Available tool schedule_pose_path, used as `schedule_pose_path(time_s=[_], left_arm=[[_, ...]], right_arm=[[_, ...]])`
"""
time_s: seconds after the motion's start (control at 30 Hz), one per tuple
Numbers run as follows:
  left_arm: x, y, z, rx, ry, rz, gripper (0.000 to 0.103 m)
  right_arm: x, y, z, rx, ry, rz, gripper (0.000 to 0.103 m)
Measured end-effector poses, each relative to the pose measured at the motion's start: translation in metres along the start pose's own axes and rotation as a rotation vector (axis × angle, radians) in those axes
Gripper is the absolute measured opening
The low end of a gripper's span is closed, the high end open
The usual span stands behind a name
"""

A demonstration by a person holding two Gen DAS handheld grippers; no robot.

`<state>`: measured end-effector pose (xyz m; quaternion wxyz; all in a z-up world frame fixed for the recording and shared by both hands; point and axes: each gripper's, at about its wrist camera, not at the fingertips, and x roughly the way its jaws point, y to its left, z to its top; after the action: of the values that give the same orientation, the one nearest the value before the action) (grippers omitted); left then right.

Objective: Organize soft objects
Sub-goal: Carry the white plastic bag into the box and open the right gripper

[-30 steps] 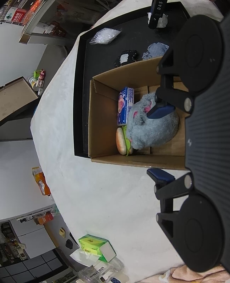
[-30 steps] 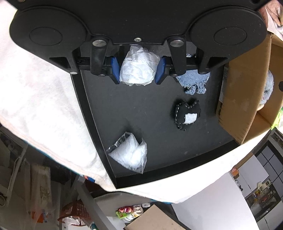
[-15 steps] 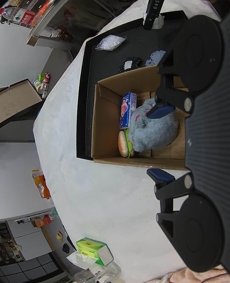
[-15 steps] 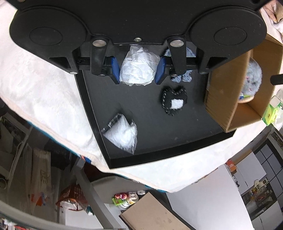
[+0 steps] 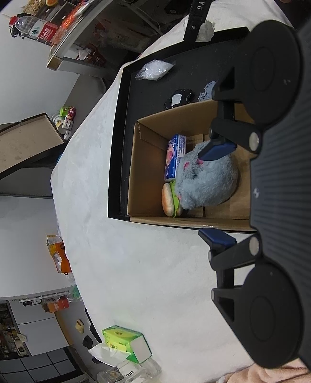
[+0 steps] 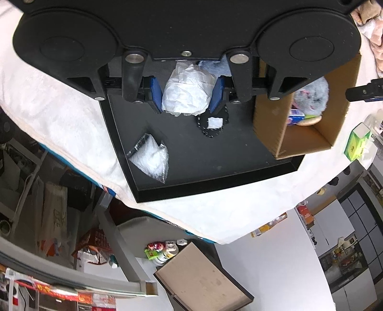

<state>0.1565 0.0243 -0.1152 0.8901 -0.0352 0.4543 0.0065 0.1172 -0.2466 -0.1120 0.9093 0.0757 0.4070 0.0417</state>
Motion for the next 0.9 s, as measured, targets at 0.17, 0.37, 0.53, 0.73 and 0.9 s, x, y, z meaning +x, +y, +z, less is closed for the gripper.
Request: schedule_pose_path(time_s=[0.17,0.37,0.53,0.73,0.9], left_arm=[[-0.006,0.003,-0.001,-0.004,-0.006,-0.014,0.06],[-0.006,0.008,-0.007,-0.003,0.0,-0.012,0.06],[-0.003,0.016,-0.013,-0.02,0.004,-0.025,0.06],[0.0,0.024,-0.016,-0.04,0.008,-0.051,0.06],[0.001,0.028,-0.02,-0.05,0.004,-0.073,0.057]], right_arm=[[-0.01,0.013,0.003,-0.009,-0.01,0.004,0.042],[-0.02,0.032,0.006,-0.034,-0.022,0.015,0.042],[-0.025,0.048,0.009,-0.048,-0.022,0.037,0.042],[-0.031,0.071,0.012,-0.07,-0.027,0.066,0.042],[-0.034,0.098,0.013,-0.109,-0.031,0.092,0.042]])
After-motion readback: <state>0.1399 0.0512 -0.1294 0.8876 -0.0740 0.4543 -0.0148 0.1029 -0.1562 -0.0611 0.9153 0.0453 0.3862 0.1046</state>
